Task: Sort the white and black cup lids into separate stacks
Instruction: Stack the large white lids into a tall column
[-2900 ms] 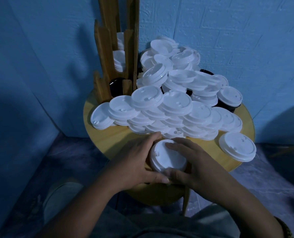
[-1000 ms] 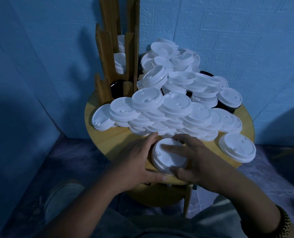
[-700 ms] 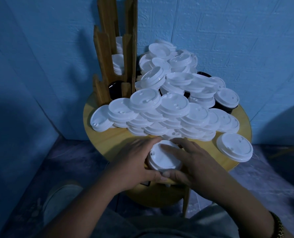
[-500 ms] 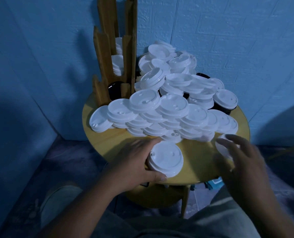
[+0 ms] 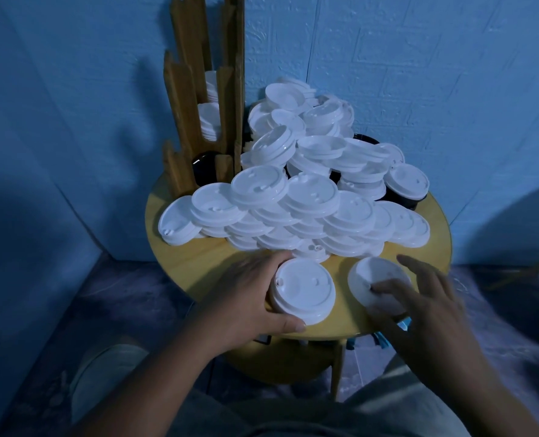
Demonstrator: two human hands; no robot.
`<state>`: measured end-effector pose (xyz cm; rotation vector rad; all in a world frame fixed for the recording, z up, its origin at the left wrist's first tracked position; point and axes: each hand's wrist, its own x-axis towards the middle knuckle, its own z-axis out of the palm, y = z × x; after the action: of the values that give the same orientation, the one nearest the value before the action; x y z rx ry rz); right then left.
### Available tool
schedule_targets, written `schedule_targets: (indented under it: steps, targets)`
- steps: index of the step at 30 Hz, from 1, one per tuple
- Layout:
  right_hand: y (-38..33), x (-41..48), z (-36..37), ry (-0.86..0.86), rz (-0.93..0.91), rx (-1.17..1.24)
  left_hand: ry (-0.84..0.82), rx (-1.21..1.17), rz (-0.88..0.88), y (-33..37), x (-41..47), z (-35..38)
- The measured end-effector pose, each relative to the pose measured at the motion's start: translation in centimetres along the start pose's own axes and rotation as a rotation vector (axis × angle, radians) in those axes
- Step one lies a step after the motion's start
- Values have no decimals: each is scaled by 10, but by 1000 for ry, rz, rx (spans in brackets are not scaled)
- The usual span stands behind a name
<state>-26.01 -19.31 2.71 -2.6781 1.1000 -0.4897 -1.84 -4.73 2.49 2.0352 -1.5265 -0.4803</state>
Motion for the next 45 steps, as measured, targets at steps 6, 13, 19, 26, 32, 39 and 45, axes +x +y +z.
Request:
schedule_targets:
  steps: [6, 13, 19, 26, 32, 39, 45]
  targets:
    - [-4, 1, 0, -66, 27, 93, -1, 24, 17, 0, -1, 0]
    - [-10, 2, 6, -64, 150, 130, -18, 99, 61, 2, -1, 0]
    - [-42, 3, -2, -21, 121, 323, -24, 84, 48, 6, -2, -1]
    - [-75, 18, 13, -242, -113, 308, -44, 62, -40, 11, -2, -2]
    - [-68, 26, 10, -257, -126, 364, -44, 70, -46, 10, -3, -2]
    - [-63, 28, 13, -293, -180, 432, -34, 49, -8, 7, -3, -2]
    - [-59, 29, 17, -228, -203, 358, -22, 30, 12, 7, -6, -3]
